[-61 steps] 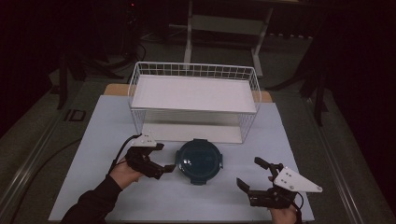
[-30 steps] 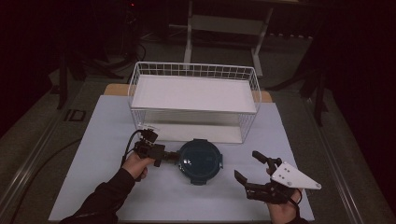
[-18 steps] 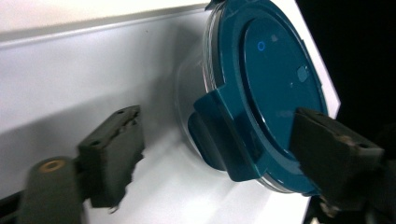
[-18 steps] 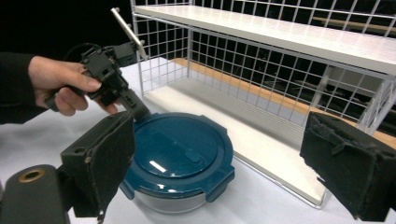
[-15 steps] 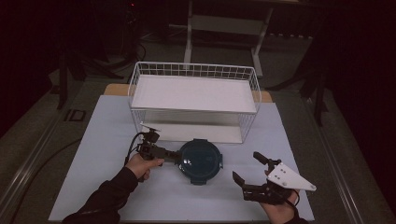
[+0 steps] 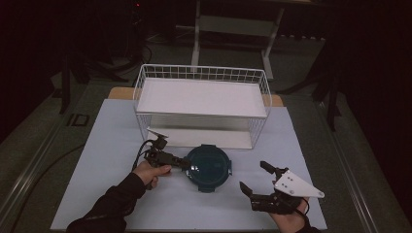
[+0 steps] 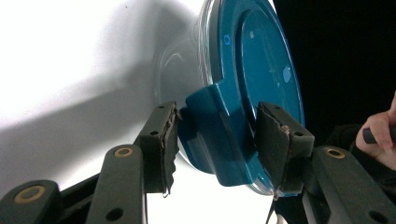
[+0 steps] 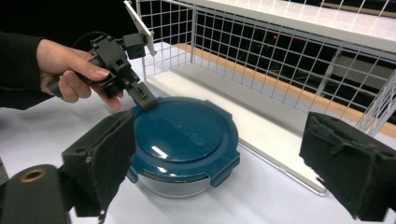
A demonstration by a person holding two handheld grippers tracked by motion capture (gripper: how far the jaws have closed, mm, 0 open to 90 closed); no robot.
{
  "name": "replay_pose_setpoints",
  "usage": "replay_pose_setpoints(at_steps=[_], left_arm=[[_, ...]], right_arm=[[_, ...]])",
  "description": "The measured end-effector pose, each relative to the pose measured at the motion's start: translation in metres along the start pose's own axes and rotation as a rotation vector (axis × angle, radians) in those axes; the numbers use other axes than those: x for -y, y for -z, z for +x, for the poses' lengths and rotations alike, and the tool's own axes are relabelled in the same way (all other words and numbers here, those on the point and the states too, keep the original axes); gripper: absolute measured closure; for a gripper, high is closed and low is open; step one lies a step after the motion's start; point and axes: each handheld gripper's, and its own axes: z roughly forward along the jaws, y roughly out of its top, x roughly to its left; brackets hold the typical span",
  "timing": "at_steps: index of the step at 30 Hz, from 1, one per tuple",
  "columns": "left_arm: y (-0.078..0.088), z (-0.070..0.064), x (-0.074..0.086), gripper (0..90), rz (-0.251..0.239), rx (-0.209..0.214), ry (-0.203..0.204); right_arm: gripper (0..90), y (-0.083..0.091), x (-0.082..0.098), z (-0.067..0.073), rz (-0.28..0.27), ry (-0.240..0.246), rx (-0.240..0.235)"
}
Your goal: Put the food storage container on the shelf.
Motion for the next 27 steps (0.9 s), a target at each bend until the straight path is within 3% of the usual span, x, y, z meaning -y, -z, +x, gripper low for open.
replay_pose_setpoints(at_steps=[4,8,15,16,18,20,22,23,27], left_arm=[[0.001,0.003,-0.001,52.2,0.016,0.019,0.012],[0.002,0.0,-0.001,52.4,0.015,0.005,0.005],[0.004,-0.01,0.003,54.2,-0.006,-0.018,-0.049],[0.005,-0.014,0.005,54.3,-0.012,-0.029,-0.067],[0.006,-0.017,0.007,54.4,-0.012,-0.035,-0.085],[0.007,-0.019,0.011,54.8,-0.022,-0.042,-0.102],[0.008,-0.021,0.013,54.9,-0.025,-0.044,-0.119],[0.008,-0.022,0.014,55.2,-0.025,-0.045,-0.126],[0.01,-0.025,0.019,55.5,-0.03,-0.05,-0.148]], right_arm=[[12.1,-0.001,0.001,-0.002,0.009,-0.014,-0.003],[12.2,-0.003,0.002,-0.005,0.021,-0.039,-0.005],[12.2,-0.01,0.005,-0.009,0.045,-0.085,-0.025],[12.2,-0.017,0.009,-0.013,0.074,-0.128,-0.045],[12.2,-0.019,0.01,-0.014,0.083,-0.142,-0.052],[12.9,-0.025,0.014,-0.019,0.108,-0.194,-0.079],[13.0,-0.028,0.016,-0.021,0.12,-0.216,-0.091],[14.1,-0.037,0.021,-0.029,0.151,-0.291,-0.131],[15.5,-0.046,0.025,-0.034,0.187,-0.362,-0.175]])
